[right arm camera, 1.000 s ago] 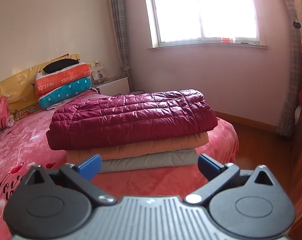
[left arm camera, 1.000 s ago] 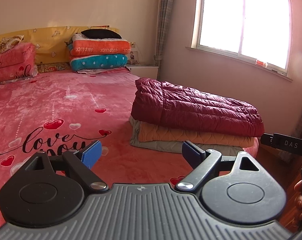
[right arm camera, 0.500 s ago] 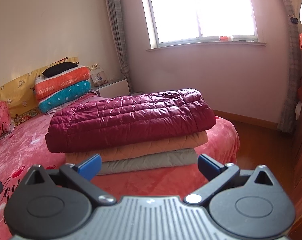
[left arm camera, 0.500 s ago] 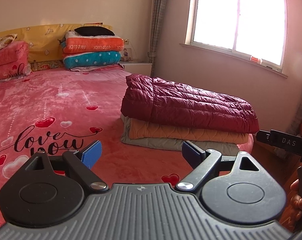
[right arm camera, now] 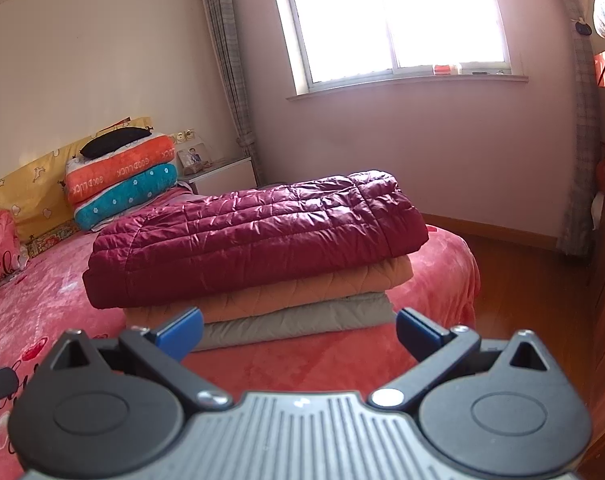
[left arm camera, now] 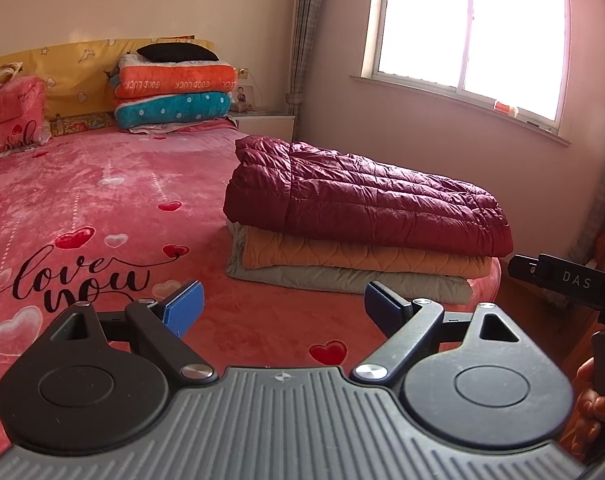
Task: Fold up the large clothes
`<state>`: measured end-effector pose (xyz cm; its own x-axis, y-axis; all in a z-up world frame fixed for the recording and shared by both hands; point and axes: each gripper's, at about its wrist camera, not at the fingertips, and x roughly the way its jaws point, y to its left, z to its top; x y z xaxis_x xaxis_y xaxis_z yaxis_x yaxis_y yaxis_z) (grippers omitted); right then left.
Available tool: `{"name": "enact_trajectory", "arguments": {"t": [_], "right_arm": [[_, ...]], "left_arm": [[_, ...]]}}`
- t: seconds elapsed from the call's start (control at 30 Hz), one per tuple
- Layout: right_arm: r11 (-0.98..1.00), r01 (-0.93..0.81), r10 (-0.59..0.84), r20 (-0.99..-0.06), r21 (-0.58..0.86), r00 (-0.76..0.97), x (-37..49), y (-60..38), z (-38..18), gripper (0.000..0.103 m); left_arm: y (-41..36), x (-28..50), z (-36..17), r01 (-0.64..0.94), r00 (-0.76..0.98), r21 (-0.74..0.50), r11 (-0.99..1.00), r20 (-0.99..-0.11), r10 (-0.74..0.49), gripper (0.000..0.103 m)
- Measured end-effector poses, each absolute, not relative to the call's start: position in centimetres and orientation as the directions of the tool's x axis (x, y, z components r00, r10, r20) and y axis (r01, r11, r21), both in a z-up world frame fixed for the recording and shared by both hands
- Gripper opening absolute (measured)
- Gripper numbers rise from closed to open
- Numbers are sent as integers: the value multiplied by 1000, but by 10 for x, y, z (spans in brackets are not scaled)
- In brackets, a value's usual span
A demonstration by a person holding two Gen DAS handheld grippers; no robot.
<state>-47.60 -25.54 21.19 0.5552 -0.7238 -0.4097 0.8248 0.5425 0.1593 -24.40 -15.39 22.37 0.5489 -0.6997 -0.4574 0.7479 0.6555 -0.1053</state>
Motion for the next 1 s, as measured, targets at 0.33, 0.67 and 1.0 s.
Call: {"name": "enact_trajectory", "arguments": {"t": [0.33,0.67,1.0], "right_arm": [[530,833,-731,-411,159,544,-478,-263,207,102],[520,839,-733,-420,162,536,-478,-269,202,102],[511,844,-737,-422,164,528,-479,-273,199,102]], "left_arm": [[-159,-246,221,768,523,-114,631,-457,-719,103],[-166,-244,216,774,517,-109,624,-461,-721,103],[-172,-243,212,774,516,-109,623,-463,-721,103]]}}
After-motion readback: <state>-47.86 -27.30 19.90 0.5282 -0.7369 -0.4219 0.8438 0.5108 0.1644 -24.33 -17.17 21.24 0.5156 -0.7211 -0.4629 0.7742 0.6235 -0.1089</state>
